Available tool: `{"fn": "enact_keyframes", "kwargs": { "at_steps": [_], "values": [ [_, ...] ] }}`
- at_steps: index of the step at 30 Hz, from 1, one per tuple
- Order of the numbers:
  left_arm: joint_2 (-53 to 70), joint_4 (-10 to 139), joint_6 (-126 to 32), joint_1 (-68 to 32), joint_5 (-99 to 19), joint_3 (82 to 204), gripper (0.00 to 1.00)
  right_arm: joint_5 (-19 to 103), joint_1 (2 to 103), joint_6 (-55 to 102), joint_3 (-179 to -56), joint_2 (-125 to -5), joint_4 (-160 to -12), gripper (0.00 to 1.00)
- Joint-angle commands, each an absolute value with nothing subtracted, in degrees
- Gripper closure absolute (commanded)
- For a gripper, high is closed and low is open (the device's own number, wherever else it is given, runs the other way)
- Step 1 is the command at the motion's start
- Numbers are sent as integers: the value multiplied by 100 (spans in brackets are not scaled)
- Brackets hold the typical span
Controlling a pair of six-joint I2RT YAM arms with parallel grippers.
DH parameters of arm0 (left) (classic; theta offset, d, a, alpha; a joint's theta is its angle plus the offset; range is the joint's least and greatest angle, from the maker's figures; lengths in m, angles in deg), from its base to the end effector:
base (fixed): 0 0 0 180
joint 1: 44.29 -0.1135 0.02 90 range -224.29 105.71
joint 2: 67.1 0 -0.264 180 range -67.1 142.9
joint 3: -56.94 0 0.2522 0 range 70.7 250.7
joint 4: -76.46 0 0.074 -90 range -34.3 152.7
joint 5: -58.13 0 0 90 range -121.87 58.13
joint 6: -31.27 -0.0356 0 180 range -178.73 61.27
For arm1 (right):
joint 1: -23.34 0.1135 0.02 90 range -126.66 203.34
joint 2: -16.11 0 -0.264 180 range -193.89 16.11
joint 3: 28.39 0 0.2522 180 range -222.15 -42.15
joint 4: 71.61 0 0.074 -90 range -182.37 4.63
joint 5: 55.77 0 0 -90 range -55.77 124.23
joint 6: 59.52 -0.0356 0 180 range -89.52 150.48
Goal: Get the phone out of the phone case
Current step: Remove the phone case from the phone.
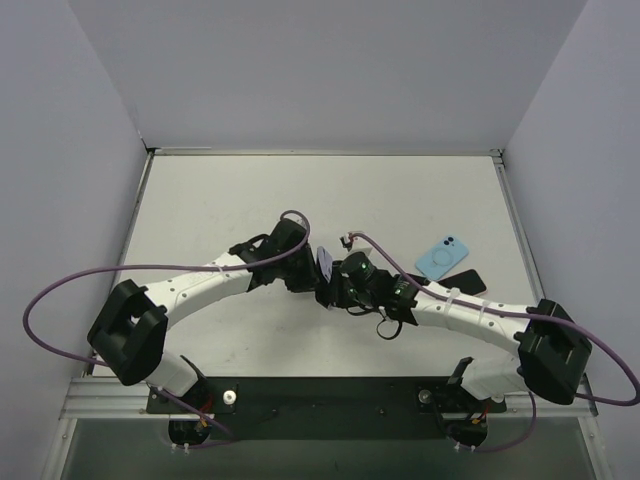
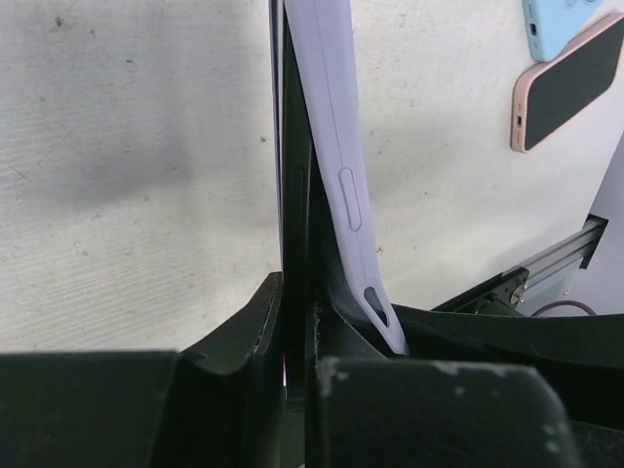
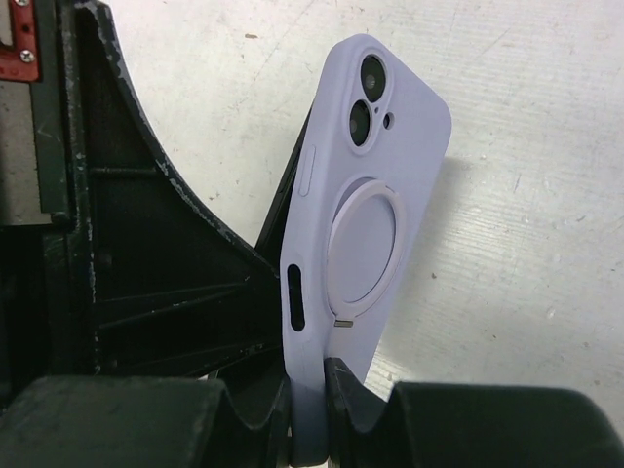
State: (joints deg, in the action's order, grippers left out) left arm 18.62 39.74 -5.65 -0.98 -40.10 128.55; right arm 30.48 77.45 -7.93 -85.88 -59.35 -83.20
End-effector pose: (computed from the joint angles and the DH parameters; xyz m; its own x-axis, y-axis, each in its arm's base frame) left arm 0.2249 -0.2190 0.2306 -0.9342 -0.2067 -0.2907 -0.0037 0.8205 -0.5716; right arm 0.1712 0.2327 0.2372 -0.7082 0.0789 -0.7016 -0.4276 0.7428 0.5151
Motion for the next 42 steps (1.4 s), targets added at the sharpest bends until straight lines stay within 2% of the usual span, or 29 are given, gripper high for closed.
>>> {"fn": "enact_keyframes", "kwargs": {
  "at_steps": [1, 8, 13, 14, 15, 23, 29, 33, 35, 37, 40, 42],
  "values": [
    [1446, 3985, -231, -518, -3433, 12722, 100, 2351, 7608, -1021, -8285, -6272, -9945, 100],
    [1552, 4169, -169, -518, -3425, 12370, 100, 2150, 7809, -362, -8241, -6571, -9750, 100],
    [1631, 4134, -178, -518, -3346, 12423, 100, 1911, 7819, -572, -8083, -6553, -9820, 99],
    [1649, 4213, -160, -527, -3337, 12423, 100, 1903, 7827, -799, -8065, -6580, -9821, 94],
    [1666, 4274, -125, -510, -3346, 12388, 100, 1885, 7827, -993, -8056, -6606, -9821, 84],
    [2009, 4529, 182, -351, -3407, 12388, 100, 1902, 7819, -1882, -8056, -7080, -9566, 69],
    [1895, 4565, 332, -342, -3407, 12326, 100, 1885, 7827, -2076, -8240, -7554, -9627, 71],
    [1790, 4521, 350, -342, -3398, 12370, 100, 1754, 7819, -1988, -8294, -7854, -9794, 93],
    [1728, 4495, 367, -342, -3416, 12396, 100, 1692, 7810, -1883, -8293, -8020, -9803, 95],
    [1693, 4469, 368, -351, -3442, 12458, 100, 1622, 7827, -1839, -8311, -8083, -9856, 94],
    [1666, 4425, 411, -342, -3530, 12572, 100, 1499, 7854, -1759, -8390, -8179, -9926, 78],
    [1640, 4416, 464, -334, -3609, 12607, 100, 1350, 7915, -1689, -8627, -8372, -10153, 76]
  ]
}}
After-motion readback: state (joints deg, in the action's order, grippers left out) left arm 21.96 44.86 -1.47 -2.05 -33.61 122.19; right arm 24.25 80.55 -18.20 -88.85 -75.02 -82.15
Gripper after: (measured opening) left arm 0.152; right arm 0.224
